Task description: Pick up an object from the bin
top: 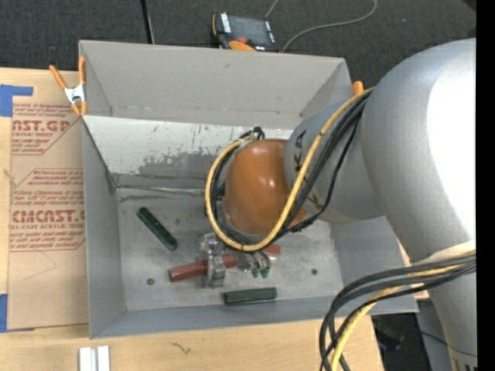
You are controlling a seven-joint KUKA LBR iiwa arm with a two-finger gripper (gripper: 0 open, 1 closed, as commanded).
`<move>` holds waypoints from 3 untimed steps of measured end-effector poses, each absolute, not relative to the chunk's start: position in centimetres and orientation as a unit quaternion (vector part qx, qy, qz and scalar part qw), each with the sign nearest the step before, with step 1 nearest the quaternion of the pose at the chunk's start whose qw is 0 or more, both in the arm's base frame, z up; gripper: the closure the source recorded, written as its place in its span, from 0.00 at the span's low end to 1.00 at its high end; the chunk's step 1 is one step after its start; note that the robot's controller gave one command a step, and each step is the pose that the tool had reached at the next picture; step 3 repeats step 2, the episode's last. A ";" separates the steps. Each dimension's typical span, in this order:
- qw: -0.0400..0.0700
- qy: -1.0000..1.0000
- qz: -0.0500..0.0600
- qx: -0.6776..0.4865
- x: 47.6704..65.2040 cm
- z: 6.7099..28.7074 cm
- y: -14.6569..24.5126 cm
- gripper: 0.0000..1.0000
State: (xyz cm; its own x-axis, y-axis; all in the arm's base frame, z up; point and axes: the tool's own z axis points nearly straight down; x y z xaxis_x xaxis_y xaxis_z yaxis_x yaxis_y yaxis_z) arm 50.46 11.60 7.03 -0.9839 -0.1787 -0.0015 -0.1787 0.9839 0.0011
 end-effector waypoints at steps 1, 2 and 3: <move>0.005 0.996 0.000 -0.094 54.4 19.2 11.4 1.00; 0.004 0.996 0.001 -0.087 54.0 23.8 11.6 1.00; 0.004 0.996 0.001 -0.087 54.0 23.8 11.6 1.00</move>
Offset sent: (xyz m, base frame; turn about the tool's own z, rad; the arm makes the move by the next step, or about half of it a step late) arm 0.0368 -0.0029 0.1174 -0.0082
